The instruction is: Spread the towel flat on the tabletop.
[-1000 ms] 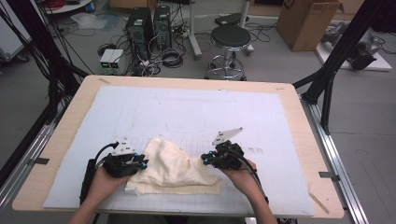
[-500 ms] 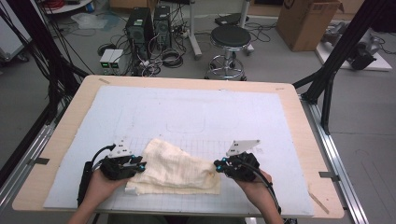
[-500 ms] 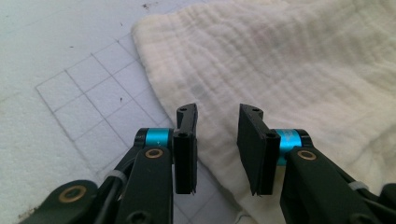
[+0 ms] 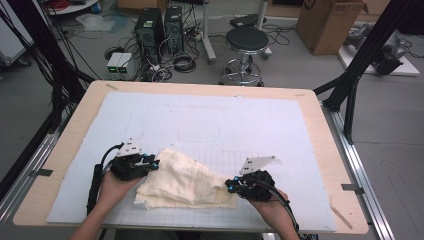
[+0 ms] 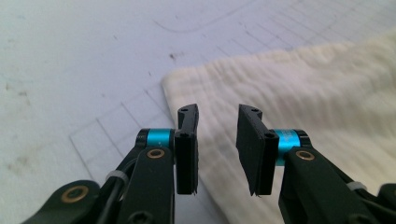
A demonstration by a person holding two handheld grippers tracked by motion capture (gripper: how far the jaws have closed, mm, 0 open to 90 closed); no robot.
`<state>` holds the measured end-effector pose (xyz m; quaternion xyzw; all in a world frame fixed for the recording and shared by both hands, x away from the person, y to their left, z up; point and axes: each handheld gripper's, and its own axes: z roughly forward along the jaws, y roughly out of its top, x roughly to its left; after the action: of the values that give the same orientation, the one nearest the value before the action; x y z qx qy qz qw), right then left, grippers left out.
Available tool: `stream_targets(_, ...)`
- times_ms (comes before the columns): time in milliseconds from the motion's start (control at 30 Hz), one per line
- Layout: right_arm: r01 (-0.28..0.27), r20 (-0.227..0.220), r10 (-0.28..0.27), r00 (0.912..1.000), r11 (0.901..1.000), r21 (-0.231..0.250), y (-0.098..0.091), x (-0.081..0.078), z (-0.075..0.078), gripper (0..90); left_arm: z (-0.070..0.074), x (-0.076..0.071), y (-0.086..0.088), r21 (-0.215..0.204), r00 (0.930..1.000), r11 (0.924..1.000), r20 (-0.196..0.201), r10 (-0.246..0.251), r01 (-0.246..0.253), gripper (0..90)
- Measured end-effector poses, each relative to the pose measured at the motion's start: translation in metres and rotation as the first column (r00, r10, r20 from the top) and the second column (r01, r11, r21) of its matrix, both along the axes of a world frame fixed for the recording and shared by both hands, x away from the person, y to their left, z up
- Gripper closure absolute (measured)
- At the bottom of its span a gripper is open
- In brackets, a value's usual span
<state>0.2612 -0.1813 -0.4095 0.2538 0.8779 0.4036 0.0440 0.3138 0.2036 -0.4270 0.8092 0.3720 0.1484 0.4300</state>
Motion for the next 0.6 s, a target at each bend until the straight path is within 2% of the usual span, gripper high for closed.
stream_targets(67, -0.010, -0.013, 0.010, 0.9999, 0.9999, 0.006, 0.001, 0.000, -0.001, 84.4, 0.001, 0.007, -0.007, 0.014, 0.9999, 0.9999, 0.013, 0.006, -0.007, 68.4)
stream_targets(167, -0.022, -0.017, 0.022, 0.9996, 0.9997, 0.004, 0.001, 0.001, -0.001, 82.2, 0.001, 0.019, -0.016, 0.052, 0.9998, 0.9984, -0.003, 0.021, -0.021, 67.8)
stream_targets(233, -0.012, -0.009, 0.012, 0.9999, 0.9997, 0.022, 0.000, 0.002, 0.003, 80.2, -0.002, 0.026, -0.020, 0.057, 0.9994, 0.9980, -0.022, 0.029, -0.027, 67.8)
stream_targets(267, -0.009, 0.011, 0.008, 0.9999, 0.9986, 0.053, -0.003, 0.006, 0.008, 76.9, -0.004, 0.028, -0.021, 0.065, 0.9990, 0.9975, -0.031, 0.032, -0.030, 68.0)
stream_targets(367, 0.008, 0.022, -0.009, 0.9997, 0.9979, 0.065, -0.005, 0.011, 0.014, 75.7, -0.012, 0.032, -0.021, 0.088, 0.9971, 0.9958, -0.068, 0.033, -0.027, 68.1)
stream_targets(467, 0.051, 0.028, -0.055, 0.9981, 0.9915, 0.120, -0.011, 0.025, 0.021, 73.2, -0.012, 0.032, -0.020, 0.095, 0.9978, 0.9951, -0.059, 0.032, -0.026, 71.7)
stream_targets(500, 0.051, 0.028, -0.055, 0.9981, 0.9915, 0.120, -0.011, 0.025, 0.021, 73.2, -0.012, 0.031, -0.020, 0.106, 0.9984, 0.9942, -0.050, 0.026, -0.021, 71.7)
stream_targets(533, 0.079, 0.007, -0.081, 0.9967, 0.9879, 0.133, -0.014, 0.033, 0.019, 68.2, -0.011, 0.031, -0.021, 0.111, 0.9985, 0.9937, -0.050, 0.024, -0.018, 73.8)
stream_targets(567, 0.083, -0.033, -0.079, 0.9963, 0.9874, 0.135, -0.015, 0.037, 0.016, 65.4, -0.011, 0.030, -0.022, 0.113, 0.9986, 0.9935, -0.048, 0.022, -0.017, 76.1)
stream_targets(600, 0.083, -0.033, -0.079, 0.9963, 0.9874, 0.135, -0.015, 0.037, 0.016, 65.4, -0.011, 0.029, -0.022, 0.121, 0.9989, 0.9926, -0.044, 0.015, -0.010, 76.1)
